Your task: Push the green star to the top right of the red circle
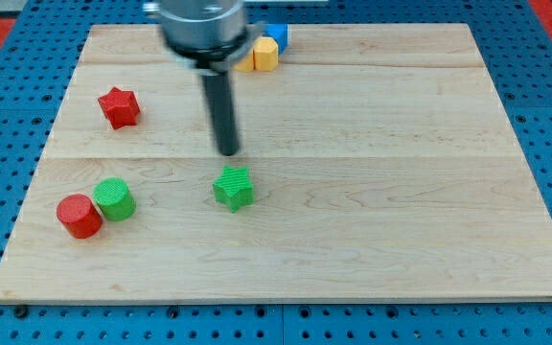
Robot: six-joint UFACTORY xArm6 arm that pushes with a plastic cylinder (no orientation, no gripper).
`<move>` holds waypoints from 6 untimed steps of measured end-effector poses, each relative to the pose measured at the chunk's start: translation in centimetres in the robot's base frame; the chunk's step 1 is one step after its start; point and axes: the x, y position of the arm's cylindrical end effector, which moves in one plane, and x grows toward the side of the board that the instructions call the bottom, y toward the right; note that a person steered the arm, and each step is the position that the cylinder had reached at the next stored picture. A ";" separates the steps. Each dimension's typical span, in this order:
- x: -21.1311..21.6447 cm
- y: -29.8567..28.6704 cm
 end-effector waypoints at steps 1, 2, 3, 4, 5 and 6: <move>4.8 5.0; 5.1 -3.4; 7.4 -12.5; 0.7 -5.8; -7.2 -3.9; -8.9 -7.9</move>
